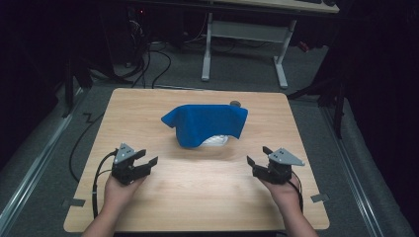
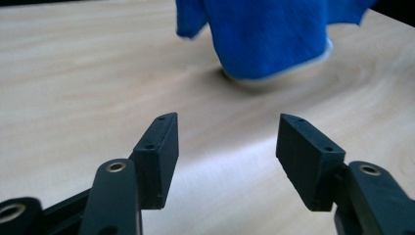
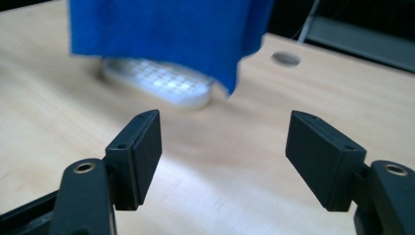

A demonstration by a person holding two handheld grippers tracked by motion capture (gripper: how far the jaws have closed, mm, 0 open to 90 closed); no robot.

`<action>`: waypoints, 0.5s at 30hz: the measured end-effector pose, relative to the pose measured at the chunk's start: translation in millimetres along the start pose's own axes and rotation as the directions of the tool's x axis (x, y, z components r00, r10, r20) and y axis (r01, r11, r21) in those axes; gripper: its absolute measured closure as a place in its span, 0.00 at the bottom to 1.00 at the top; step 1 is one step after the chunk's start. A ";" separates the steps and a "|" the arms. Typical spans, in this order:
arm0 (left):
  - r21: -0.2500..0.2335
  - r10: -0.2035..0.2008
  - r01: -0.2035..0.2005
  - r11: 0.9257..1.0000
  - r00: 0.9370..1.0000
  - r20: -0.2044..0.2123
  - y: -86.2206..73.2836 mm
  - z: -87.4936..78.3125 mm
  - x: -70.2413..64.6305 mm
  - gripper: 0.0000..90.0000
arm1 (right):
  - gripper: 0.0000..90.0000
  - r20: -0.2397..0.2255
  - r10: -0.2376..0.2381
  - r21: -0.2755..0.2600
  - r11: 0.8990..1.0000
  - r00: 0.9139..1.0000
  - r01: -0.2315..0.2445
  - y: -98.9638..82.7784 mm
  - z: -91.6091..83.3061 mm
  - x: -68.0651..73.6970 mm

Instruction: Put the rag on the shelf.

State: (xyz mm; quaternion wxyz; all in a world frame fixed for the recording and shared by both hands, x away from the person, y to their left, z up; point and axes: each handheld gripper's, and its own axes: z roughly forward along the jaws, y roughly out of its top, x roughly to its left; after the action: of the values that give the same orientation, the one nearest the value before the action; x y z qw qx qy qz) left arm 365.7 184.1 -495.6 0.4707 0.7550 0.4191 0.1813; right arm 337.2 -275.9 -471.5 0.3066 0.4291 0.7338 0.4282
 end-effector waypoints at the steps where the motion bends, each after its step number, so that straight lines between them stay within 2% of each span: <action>1: 0.007 -0.008 0.008 1.000 1.000 0.012 -5.5 -3.5 -3.0 0.47 | 0.32 -0.011 0.003 0.006 1.000 1.000 -0.003 -4.5 -2.6 4.1; 3: 0.032 -0.007 0.007 0.999 1.000 0.021 -16.2 -7.9 -12.1 0.47 | 0.30 -0.013 0.015 0.024 1.000 1.000 -0.014 -15.1 -7.6 14.2; 6: 0.074 -0.046 0.042 0.996 0.997 0.058 -24.4 -7.4 -27.8 0.47 | 0.26 -0.030 0.039 0.065 0.997 0.999 -0.037 -28.3 -9.2 28.1; 7: 0.069 -0.083 0.077 0.995 0.993 0.088 -30.1 -7.7 -37.3 0.47 | 0.26 -0.039 0.053 0.081 0.995 0.998 -0.049 -31.0 -9.3 31.7; 8: 0.061 -0.102 0.096 0.994 0.989 0.110 -34.3 -7.6 -43.5 0.47 | 0.24 -0.066 0.108 0.090 0.991 0.992 -0.102 -35.2 -9.9 39.2; 9: 0.080 -0.119 0.108 0.991 0.983 0.144 -39.6 -5.5 -54.8 0.49 | 0.23 -0.087 0.133 0.092 0.988 0.987 -0.125 -37.7 -11.0 44.5; 10: 0.106 -0.107 0.091 0.990 0.981 0.159 -40.3 -3.4 -62.0 0.50 | 0.23 -0.111 0.135 0.090 0.988 0.985 -0.125 -41.8 -13.0 56.3; 11: 0.121 -0.045 0.024 0.992 0.984 0.174 -39.5 -0.6 -73.9 0.49 | 0.23 -0.119 0.115 0.092 0.990 0.986 -0.104 -43.6 -13.9 64.8; 12: 0.119 0.005 -0.025 0.993 0.986 0.168 -38.8 0.7 -80.6 0.49 | 0.23 -0.143 0.053 0.091 0.995 0.988 -0.040 -45.3 -13.9 77.2; 13: 0.125 0.087 -0.106 0.986 0.986 0.146 -37.0 2.1 -88.3 0.50 | 0.23 -0.163 0.024 0.089 0.996 0.986 -0.010 -45.4 -13.0 83.2; 14: 0.124 0.120 -0.138 0.983 0.983 0.138 -36.5 3.6 -91.7 0.49 | 0.22 -0.193 -0.018 0.087 0.996 0.981 0.036 -44.2 -10.5 89.1; 15: 0.125 0.122 -0.141 0.982 0.981 0.149 -36.5 5.4 -92.3 0.49 | 0.22 -0.196 -0.038 0.082 0.995 0.980 0.055 -43.5 -8.1 90.4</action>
State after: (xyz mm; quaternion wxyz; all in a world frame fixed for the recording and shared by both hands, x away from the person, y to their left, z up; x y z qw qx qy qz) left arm 298.7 114.4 -518.6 0.4340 0.8220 0.3450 0.1296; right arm 274.5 -209.7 -514.2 0.2247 0.3809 0.7881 0.4282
